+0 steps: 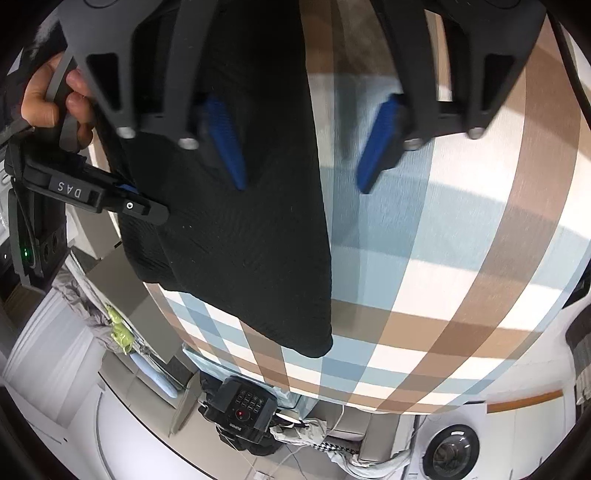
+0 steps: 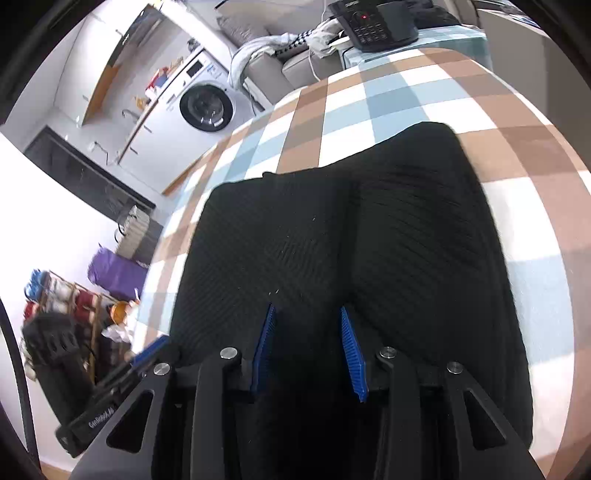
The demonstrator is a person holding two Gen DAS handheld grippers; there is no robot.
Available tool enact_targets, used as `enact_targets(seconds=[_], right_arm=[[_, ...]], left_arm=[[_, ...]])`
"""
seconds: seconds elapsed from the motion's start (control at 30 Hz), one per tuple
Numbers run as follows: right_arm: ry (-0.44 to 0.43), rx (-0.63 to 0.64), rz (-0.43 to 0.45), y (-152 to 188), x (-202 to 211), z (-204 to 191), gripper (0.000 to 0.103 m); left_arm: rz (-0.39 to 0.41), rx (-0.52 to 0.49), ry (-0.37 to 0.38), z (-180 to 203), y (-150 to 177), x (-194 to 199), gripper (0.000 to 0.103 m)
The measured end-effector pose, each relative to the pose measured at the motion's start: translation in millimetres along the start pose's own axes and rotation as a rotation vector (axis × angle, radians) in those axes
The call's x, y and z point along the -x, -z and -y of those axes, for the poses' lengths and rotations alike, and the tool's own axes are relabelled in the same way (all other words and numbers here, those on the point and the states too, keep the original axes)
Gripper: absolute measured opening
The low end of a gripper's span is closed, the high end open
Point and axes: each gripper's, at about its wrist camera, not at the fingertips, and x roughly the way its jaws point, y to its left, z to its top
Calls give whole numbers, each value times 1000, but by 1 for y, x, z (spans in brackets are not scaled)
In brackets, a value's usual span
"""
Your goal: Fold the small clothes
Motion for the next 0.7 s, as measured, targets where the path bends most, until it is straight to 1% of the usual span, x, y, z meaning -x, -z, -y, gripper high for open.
enact_targets(seconds=[0.03,0.07,0.13,0.17,0.2,0.27,0.3,0.33,0.37,0.4,0.43,0.5,0.53,0.57,0.63,0.67,0.7], right_arm=[[0,13,-6,-1,-2,-2,14],[-5,50,16,-3,2,-9,5],[-19,131,78,-3,14,-25,5],[-60,156,110,-5,22,-30,5],[-58,167,111,-7,23,-33,5],[21,185,75,-11,12,-30,5],[59,174,43,-12,3,-25,5],[89,156,-20,-12,-10,-19,5],[98,145,-35,-11,-14,-16,5],[93,138,-24,-11,-13,-14,6],[82,132,-16,-9,-9,-14,11],[28,108,-27,-3,2,-12,25],[-4,97,-23,0,6,-10,33],[-21,87,-22,3,8,-10,37],[-45,87,-56,10,7,-12,39],[-45,105,-58,15,6,-17,38],[-20,142,-54,19,2,-22,35]], left_arm=[[-1,-10,11,1,-1,-3,36],[-8,-21,20,2,-1,-6,28],[-3,-42,15,4,0,-8,26],[1,-50,6,5,1,-8,25],[4,-55,-3,4,0,-8,25],[4,-45,2,-1,2,-8,25],[1,-37,8,-3,2,-9,26],[-1,-31,14,-5,2,-10,26],[-2,-31,14,-6,3,-10,26],[-3,-32,12,-6,4,-10,26],[-3,-30,10,-7,4,-9,26],[-3,-18,15,-7,6,-4,26],[-4,-16,18,-8,6,-2,26],[-4,-17,20,-8,7,1,27],[-4,-14,15,-9,9,4,32],[-6,-9,11,-10,10,6,36],[-8,-8,8,-10,12,7,39]])
